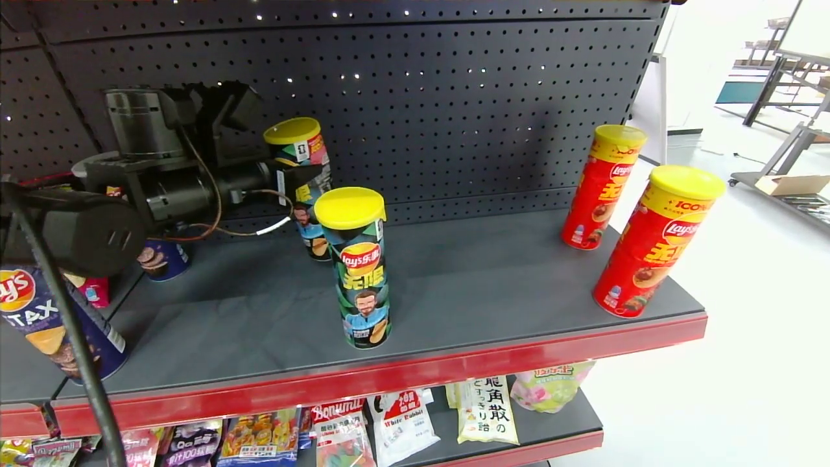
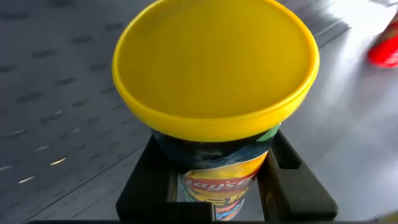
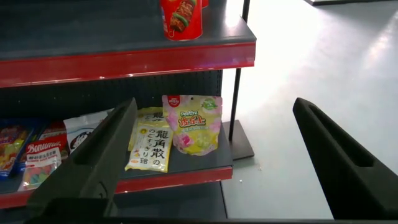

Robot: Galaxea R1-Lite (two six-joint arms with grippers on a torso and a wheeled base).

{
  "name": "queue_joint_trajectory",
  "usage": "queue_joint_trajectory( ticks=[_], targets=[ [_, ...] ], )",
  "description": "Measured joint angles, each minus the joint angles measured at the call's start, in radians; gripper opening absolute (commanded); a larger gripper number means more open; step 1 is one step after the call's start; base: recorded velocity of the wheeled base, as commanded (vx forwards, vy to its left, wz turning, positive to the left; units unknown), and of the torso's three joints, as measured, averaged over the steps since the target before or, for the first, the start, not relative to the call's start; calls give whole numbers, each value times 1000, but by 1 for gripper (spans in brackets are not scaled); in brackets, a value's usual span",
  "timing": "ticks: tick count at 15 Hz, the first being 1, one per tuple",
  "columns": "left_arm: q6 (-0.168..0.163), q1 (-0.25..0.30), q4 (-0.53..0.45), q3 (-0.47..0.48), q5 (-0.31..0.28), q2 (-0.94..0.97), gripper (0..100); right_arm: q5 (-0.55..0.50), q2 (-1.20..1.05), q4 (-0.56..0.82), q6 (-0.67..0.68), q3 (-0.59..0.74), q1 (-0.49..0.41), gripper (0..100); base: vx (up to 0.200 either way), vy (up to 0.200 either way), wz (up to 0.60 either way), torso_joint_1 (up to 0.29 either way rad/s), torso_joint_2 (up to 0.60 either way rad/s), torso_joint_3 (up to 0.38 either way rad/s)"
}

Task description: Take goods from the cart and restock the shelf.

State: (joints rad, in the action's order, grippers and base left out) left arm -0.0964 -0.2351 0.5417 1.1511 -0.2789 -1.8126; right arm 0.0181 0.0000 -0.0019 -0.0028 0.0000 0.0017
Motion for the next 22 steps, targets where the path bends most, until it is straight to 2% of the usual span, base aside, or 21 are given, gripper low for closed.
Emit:
queue_joint_trajectory(
  ticks=[1, 2, 5, 14, 16, 18, 22],
  targets=[
    [17, -17, 3, 21, 3, -20, 0, 0, 0, 0, 0, 0, 0, 100, 0, 0, 0, 0, 0, 0],
    [20, -27, 3, 37, 5, -37, 0, 0, 0, 0, 0, 0, 0, 100, 0, 0, 0, 0, 0, 0],
    [20, -56, 4, 79, 14, -81, 0, 0, 0, 0, 0, 0, 0, 100, 0, 0, 0, 0, 0, 0],
    [16, -106, 17, 118, 12, -146, 0, 0, 0, 0, 0, 0, 0, 100, 0, 0, 0, 0, 0, 0],
    [1, -111, 19, 121, 12, -154, 0, 0, 0, 0, 0, 0, 0, 100, 0, 0, 0, 0, 0, 0],
    [-27, -112, 18, 121, 13, -159, 0, 0, 0, 0, 0, 0, 0, 100, 0, 0, 0, 0, 0, 0],
    [-30, -115, 17, 118, 13, -161, 0, 0, 0, 0, 0, 0, 0, 100, 0, 0, 0, 0, 0, 0]
  ],
)
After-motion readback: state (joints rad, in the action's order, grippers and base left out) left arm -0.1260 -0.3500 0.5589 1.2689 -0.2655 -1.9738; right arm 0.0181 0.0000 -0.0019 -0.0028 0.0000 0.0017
